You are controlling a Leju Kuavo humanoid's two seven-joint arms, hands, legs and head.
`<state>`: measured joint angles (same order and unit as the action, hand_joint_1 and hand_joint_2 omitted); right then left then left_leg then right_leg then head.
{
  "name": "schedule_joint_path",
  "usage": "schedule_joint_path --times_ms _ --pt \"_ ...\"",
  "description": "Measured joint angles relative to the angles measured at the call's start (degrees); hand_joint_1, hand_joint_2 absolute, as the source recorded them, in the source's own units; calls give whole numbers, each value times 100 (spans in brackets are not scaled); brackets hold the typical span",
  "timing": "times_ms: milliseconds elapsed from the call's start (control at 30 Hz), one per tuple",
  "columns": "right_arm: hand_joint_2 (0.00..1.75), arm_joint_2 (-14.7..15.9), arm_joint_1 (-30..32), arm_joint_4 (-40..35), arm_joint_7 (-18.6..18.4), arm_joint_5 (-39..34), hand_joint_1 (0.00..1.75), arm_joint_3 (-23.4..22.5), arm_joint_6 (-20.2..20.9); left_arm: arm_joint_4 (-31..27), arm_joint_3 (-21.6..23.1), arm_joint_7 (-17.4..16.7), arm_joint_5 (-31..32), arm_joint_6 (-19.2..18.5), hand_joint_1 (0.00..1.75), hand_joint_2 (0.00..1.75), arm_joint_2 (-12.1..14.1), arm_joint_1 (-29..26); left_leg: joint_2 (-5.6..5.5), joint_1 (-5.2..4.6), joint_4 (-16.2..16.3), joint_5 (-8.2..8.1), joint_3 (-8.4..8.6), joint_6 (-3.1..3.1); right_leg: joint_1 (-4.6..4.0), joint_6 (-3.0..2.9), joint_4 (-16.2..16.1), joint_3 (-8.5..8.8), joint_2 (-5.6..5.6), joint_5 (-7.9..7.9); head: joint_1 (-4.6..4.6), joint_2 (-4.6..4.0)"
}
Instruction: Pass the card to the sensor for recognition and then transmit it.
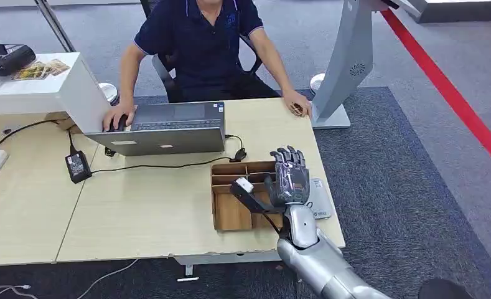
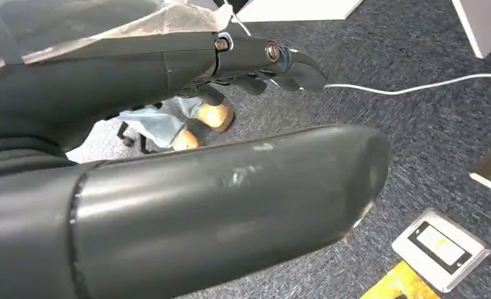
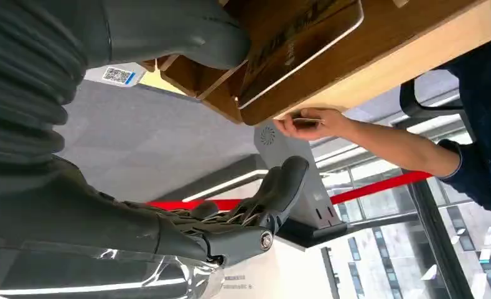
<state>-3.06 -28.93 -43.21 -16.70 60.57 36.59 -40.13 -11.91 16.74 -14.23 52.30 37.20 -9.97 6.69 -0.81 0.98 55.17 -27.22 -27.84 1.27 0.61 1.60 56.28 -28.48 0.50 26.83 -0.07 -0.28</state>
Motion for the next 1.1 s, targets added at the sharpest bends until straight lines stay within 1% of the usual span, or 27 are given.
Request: schedule_joint_path --times_ms 33,500,567,600,767,867,900,1100 --pt "175 0 0 9 0 -2 65 9 0 0 2 0 0 0 0 0 0 0 0 0 0 0 0 0 0 0 0 0 0 0 0 2" --pt "175 -2 0 50 0 -20 66 37 0 0 2 0 -9 0 0 0 4 0 0 0 0 0 0 0 0 0 0 0 0 0 0 0" --pt "175 -4 0 50 0 -20 65 52 0 0 2 0 -9 0 0 0 4 0 0 0 0 0 0 0 0 0 0 0 0 0 0 0" --pt "175 -2 0 50 0 -20 70 57 0 0 2 0 -9 0 0 0 4 0 0 0 0 0 0 0 0 0 0 0 0 0 0 0" --pt "175 -7 0 63 0 -20 66 70 11 0 2 0 -9 0 0 0 4 0 0 0 0 0 0 0 0 0 0 0 0 0 0 0" --pt "175 -22 -3 85 0 -48 68 74 7 0 2 0 -11 0 0 0 4 0 0 0 0 0 1 0 0 0 0 1 0 0 0 2" --pt "175 -24 -8 94 0 -65 73 87 4 0 2 0 -17 0 0 0 4 0 0 0 0 0 1 0 0 0 0 1 0 0 0 0" --pt "175 -22 -29 105 -57 -144 66 157 2 0 17 0 -68 0 0 0 4 0 0 0 0 0 1 0 0 0 0 1 0 0 0 0"
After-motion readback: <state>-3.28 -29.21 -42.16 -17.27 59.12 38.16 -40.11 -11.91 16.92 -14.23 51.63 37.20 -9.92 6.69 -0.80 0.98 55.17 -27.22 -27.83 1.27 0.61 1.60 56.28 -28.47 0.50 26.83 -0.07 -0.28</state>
